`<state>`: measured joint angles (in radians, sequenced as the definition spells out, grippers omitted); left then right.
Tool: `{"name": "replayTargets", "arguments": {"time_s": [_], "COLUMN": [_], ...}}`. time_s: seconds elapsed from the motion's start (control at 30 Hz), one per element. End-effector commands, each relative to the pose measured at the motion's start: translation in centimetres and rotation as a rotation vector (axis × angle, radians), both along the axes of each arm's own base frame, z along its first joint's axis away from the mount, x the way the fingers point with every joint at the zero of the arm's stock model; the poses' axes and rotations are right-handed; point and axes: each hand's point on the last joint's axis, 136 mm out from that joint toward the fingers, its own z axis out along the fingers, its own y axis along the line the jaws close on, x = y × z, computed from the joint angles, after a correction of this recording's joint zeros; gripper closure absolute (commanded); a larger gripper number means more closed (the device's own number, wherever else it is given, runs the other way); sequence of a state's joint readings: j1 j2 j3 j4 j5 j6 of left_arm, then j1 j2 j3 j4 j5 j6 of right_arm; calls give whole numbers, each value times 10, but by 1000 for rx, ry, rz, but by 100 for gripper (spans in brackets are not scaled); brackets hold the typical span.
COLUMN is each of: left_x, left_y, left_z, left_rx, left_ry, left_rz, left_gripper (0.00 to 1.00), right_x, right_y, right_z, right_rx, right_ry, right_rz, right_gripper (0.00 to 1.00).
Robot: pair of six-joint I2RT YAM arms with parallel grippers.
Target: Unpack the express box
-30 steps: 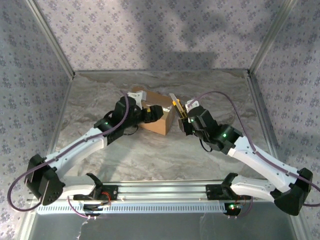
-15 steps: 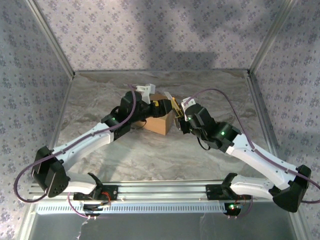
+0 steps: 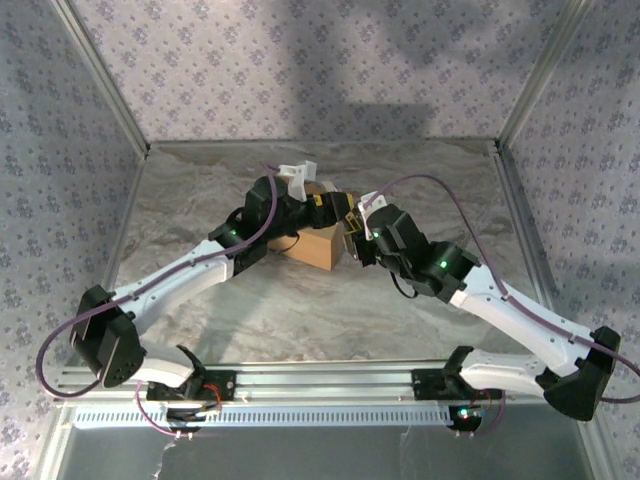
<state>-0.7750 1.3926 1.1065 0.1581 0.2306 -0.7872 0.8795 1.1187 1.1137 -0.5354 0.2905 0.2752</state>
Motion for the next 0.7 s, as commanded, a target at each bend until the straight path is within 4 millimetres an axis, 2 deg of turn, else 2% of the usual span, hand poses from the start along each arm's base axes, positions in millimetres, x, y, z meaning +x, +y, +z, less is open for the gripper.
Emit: {"name": "replayTargets", "arguments": {"time_s": [0.0,0.27,0.67], "left_x": [-2,-2,-2], "left_y": [-10,-15,-18], "left_z": [25,21,18], "left_rx": [-63,-73,-65], "left_ry": [-38,-33,-30], "left_rz": [-34,-38,-44], "left_gripper": [33,37,49], "right_x": [1,0,1], "right_y": [8,9,9], "right_z": [21,26,32], "right_rx": [38,45,40], "right_ry": [-39,-54,-83], "right_rz": [18,18,16], "right_gripper": [66,67,67]}}
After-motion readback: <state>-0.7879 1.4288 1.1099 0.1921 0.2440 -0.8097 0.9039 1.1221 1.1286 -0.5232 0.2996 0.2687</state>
